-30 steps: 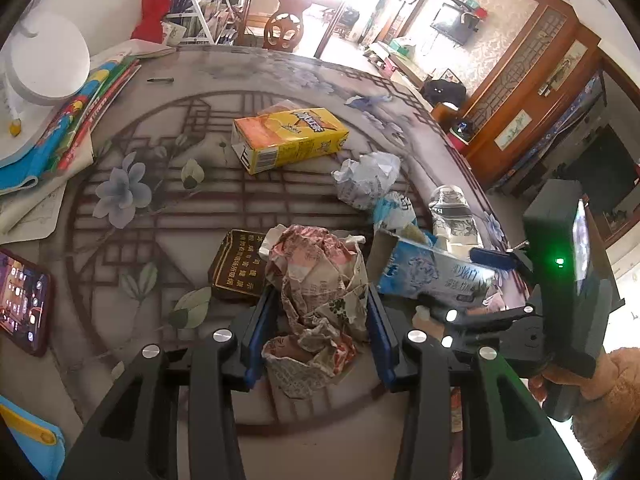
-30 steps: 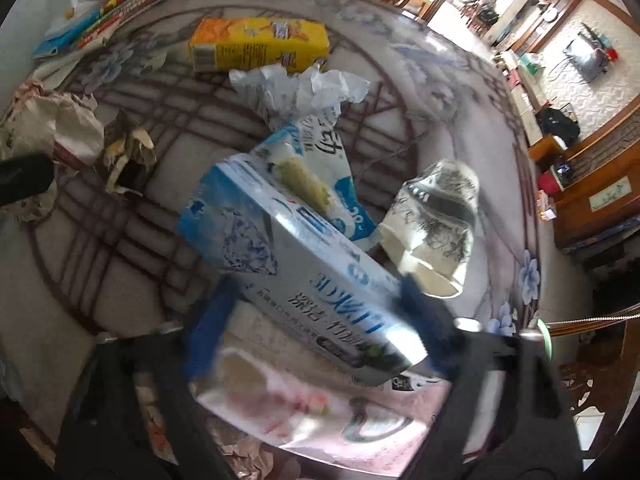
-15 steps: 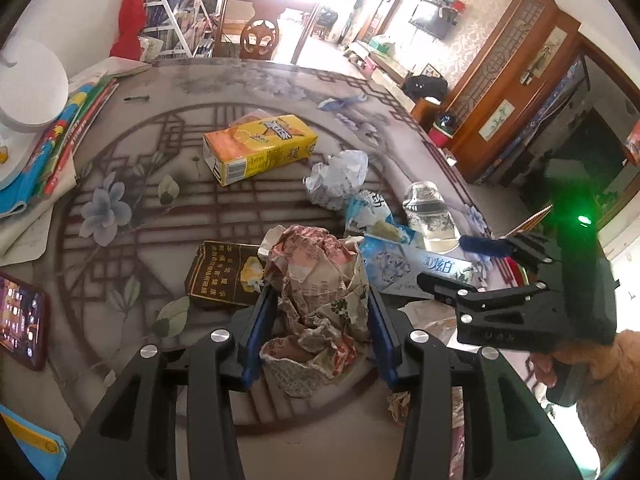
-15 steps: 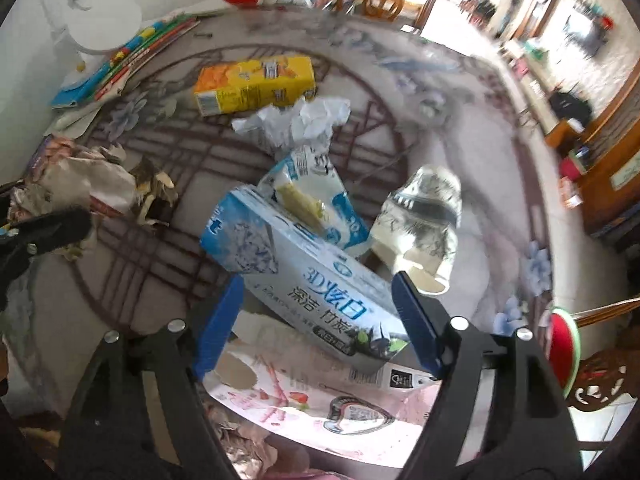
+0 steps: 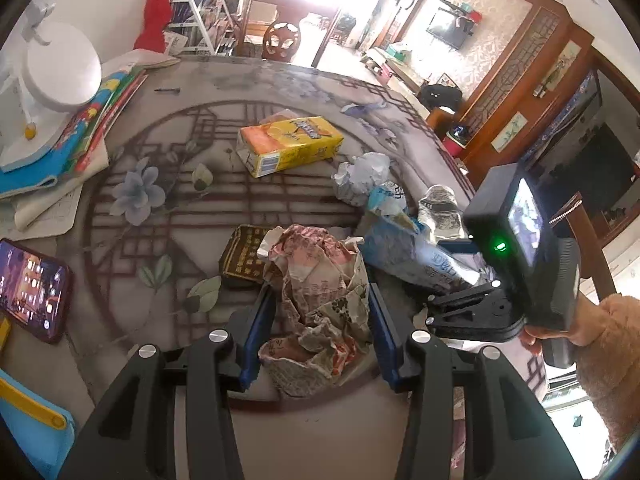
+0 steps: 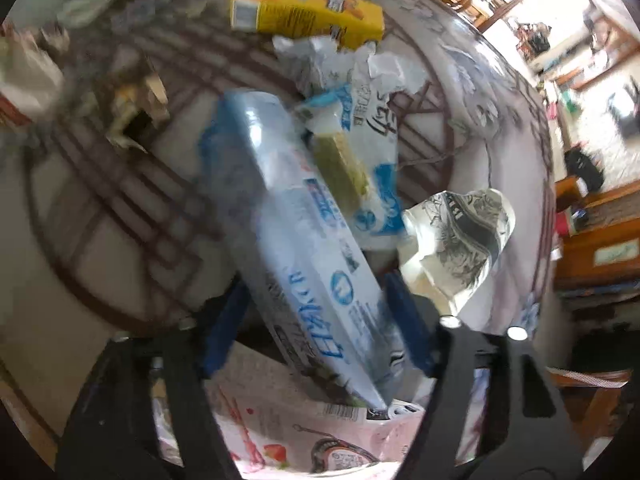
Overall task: Collect trash
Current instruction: 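Carry the paper and toothpaste box to the red bucket and release both, then return both grippers to the table over the remaining trash, then grasp the newspaper wad with the left gripper while the right grasps the pink wrapper, then carry the newspaper wad and pink wrapper to the red bucket and release both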
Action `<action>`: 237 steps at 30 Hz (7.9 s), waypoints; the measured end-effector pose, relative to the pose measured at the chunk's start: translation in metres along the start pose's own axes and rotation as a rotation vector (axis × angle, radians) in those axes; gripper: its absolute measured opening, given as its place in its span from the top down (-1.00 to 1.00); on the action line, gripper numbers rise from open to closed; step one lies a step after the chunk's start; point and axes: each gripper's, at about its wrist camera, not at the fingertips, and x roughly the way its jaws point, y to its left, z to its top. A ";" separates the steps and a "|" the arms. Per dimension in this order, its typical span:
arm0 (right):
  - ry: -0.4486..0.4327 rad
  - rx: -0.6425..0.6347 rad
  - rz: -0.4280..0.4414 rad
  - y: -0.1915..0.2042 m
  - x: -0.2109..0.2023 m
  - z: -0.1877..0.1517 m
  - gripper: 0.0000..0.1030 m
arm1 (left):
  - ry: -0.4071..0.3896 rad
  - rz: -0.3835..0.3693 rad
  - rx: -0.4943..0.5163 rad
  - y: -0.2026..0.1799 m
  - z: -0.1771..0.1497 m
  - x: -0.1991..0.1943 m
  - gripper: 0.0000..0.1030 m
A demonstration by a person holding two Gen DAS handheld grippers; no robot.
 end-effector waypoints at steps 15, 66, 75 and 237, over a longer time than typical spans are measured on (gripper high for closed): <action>-0.326 0.533 -0.019 -0.050 -0.128 -0.077 -0.07 | 0.014 -0.067 0.119 -0.051 0.013 0.010 0.16; -0.358 0.966 -0.035 -0.285 -0.108 -0.301 -0.10 | 0.085 -0.149 0.333 -0.355 0.021 0.132 0.16; -0.327 1.094 -0.066 -0.334 -0.088 -0.340 -0.10 | 0.172 -0.220 0.421 -0.428 0.017 0.176 0.16; -0.303 0.870 0.168 -0.062 -0.122 -0.142 0.53 | -0.033 -0.094 0.162 -0.088 0.024 -0.004 -0.03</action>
